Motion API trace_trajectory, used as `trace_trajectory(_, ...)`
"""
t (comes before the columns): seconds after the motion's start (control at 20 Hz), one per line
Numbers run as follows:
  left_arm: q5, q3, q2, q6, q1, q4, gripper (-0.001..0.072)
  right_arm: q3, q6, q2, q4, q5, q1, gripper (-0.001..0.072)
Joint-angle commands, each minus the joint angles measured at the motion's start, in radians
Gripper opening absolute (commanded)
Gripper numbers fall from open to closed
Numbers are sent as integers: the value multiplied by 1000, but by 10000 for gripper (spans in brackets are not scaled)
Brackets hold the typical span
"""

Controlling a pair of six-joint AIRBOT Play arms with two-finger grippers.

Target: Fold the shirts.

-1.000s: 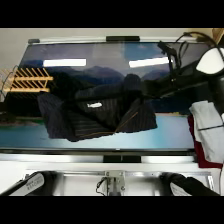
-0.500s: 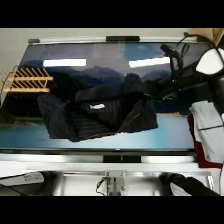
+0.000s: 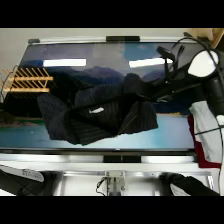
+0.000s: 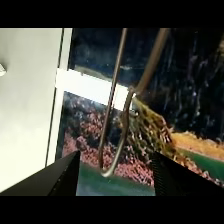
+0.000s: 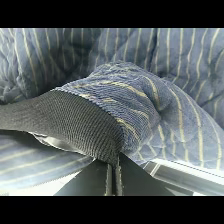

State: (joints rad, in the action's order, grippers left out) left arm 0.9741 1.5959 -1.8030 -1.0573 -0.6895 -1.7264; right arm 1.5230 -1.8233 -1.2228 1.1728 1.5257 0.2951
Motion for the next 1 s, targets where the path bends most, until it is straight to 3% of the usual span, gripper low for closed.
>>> trace_trajectory(0.0,-21,26,-66,17,-4,6,508,0,-17,0,17,-8,39,95)
trace_trajectory(0.4,-40,26,-105,17,-41,-1,482,0,-24,0,40,-10,39,95)
trace_trajectory(0.65,-46,26,-115,16,-40,-1,252,0,-28,0,39,-10,39,95)
trace_trajectory(0.8,-47,26,-116,16,-39,-1,59,0,-27,0,40,-10,39,95)
trace_trajectory(0.95,-19,26,-107,15,-30,0,57,0,-20,0,42,-10,39,96)
